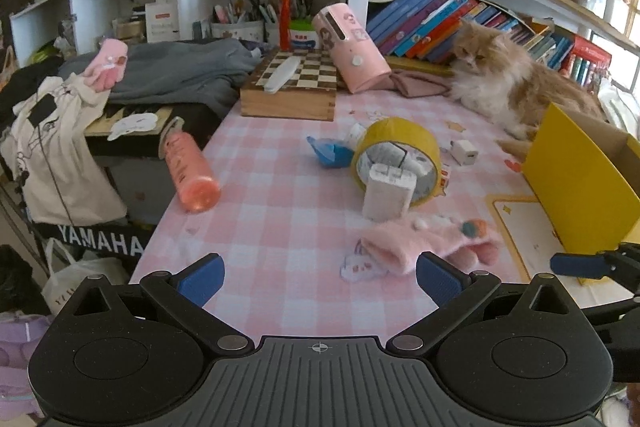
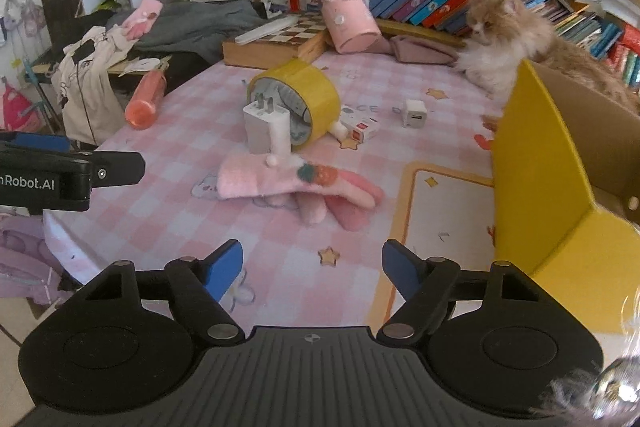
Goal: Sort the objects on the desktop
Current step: 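Grasp the pink plush toy with the right tool while the left tool approaches the white charger, then grasp the white charger with the left tool while the right tool lifts the plush toy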
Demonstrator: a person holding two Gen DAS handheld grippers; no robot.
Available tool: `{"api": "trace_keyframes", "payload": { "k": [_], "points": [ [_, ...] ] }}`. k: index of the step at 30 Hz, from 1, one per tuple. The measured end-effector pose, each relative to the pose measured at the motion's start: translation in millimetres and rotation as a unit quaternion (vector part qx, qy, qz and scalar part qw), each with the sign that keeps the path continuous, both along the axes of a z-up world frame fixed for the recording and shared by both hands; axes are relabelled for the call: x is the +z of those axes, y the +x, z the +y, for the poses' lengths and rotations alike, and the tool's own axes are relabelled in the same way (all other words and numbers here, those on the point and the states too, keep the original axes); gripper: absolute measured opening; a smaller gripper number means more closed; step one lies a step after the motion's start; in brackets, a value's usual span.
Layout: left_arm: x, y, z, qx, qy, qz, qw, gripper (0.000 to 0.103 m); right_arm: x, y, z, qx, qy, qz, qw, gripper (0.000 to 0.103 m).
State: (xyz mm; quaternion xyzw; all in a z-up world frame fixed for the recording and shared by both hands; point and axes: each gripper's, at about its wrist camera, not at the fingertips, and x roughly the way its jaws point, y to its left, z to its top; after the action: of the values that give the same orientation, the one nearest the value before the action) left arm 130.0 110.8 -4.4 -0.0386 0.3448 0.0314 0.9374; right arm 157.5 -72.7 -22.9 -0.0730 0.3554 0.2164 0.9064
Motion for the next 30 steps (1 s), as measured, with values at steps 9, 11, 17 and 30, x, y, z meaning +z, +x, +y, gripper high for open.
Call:
{"api": "trace_keyframes", "payload": {
  "k": [9,11,17,30],
  "points": [
    [-1.5,47.3,-2.6,-0.015,0.003,0.022,0.9997,0.102,-11.2,55.9,22.2,0.035,-0.019,0.001,0.999,0.076],
    [-1.3,57.1,-3.9,-0.022,0.005,0.023,0.9995,0.102,-14.8,66.6,27.2,0.041,-0.023,0.001,0.999,0.076],
    [-4.7,84.0,-8.8,-0.045,-0.005,0.031,0.9985,0.095,-28.9,85.9,35.5,0.07,-0.037,0.017,0.997,0.059],
    [-33.3,129.9,-36.2,-0.108,0.003,0.067,0.9919,0.07,-29.3,67.6,-2.2,0.029,-0.034,0.03,0.999,0.016]
  ]
}}
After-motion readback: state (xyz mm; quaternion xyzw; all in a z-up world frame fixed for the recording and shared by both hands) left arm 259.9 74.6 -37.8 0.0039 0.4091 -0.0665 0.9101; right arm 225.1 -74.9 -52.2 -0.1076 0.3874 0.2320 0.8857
